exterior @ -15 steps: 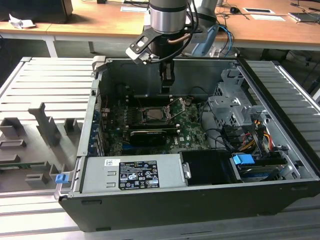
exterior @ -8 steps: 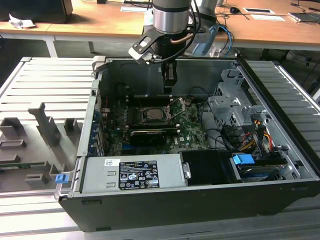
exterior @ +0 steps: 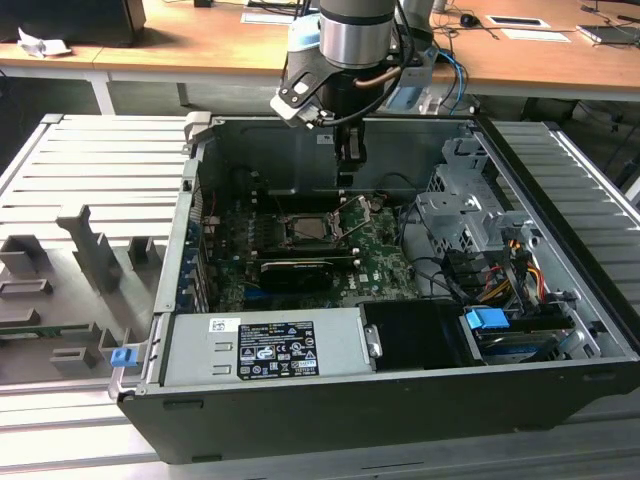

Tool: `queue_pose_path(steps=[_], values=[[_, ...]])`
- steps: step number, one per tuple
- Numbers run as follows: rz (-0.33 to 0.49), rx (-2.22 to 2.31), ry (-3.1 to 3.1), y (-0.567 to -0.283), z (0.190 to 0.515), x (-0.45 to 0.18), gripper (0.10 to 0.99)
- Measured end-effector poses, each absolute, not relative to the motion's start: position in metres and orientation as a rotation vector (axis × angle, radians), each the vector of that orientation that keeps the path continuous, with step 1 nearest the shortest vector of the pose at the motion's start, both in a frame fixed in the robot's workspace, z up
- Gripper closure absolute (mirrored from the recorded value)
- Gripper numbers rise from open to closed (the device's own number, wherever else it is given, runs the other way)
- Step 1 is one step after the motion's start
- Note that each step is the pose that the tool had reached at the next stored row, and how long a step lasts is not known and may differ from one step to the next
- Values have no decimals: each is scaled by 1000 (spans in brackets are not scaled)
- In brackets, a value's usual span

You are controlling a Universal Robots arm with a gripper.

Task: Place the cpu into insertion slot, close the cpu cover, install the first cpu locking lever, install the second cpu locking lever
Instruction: 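Close the cpu cover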

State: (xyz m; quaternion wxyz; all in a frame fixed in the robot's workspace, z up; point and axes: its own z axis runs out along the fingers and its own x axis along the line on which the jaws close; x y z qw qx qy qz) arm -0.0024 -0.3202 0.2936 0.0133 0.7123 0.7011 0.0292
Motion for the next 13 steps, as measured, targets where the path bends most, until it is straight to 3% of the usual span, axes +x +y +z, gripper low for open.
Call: queue_pose_path(steps=[13], values=[[79,2226,2190,-320,293,25,980]])
